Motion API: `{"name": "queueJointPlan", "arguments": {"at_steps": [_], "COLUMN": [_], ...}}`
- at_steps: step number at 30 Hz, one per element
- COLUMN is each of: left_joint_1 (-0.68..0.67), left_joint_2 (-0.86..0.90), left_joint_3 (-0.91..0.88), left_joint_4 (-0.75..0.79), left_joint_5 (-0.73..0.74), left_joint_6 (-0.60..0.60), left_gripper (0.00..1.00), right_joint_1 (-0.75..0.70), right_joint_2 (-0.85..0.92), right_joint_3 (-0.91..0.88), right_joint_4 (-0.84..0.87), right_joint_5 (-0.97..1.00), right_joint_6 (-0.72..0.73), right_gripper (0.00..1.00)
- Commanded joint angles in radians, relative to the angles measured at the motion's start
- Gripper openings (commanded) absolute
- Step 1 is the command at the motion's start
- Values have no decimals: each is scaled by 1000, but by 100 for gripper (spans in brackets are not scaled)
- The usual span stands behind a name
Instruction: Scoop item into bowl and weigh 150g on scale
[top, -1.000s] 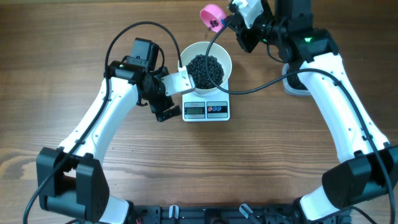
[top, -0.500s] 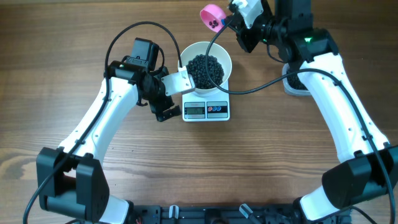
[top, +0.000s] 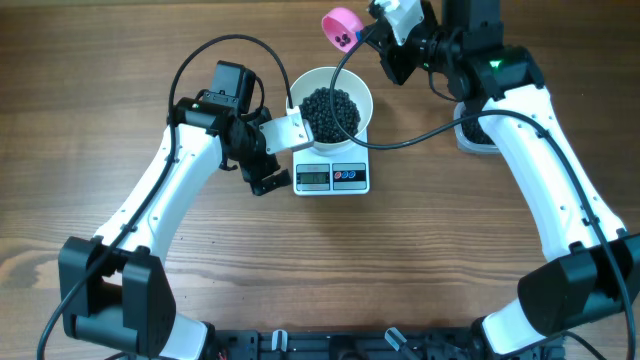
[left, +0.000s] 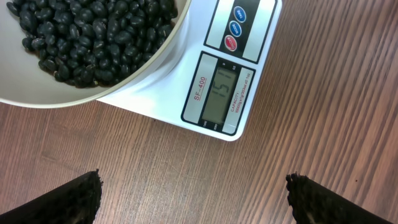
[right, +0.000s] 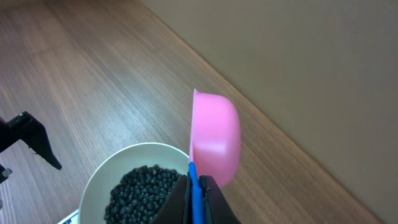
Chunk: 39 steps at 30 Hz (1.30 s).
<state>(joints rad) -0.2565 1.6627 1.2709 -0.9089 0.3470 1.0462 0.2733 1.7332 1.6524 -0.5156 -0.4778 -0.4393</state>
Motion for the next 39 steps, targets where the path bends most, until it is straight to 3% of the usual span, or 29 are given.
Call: {"name": "queueJointPlan", "arguments": {"at_steps": [1,11,20,24,39], "left_joint_1": [0,0,0,0,0], "left_joint_2": [4,4,4,4,4], "left_joint_3": [5,5,5,5,5], "left_joint_4": [-1,-1,-1,-1,-1], "left_joint_5": [23,23,23,23,23], "left_joint_6": [16,16,16,16,16], "left_gripper": [100,100,100,100,100], "right_joint_1": [-5,-4,-4,-4,-4], "right_joint_2": [-20,-20,20,61,150], "right_joint_3": [-2,-3,-32,-32,-37], "right_joint_4": [-2,-2,-13,-14,-77], "right_joint_5": [-21,-26,-183,-187,-153], "right_joint_6": [24,24,28,110,101], "right_gripper": [4,4,4,4,4]}}
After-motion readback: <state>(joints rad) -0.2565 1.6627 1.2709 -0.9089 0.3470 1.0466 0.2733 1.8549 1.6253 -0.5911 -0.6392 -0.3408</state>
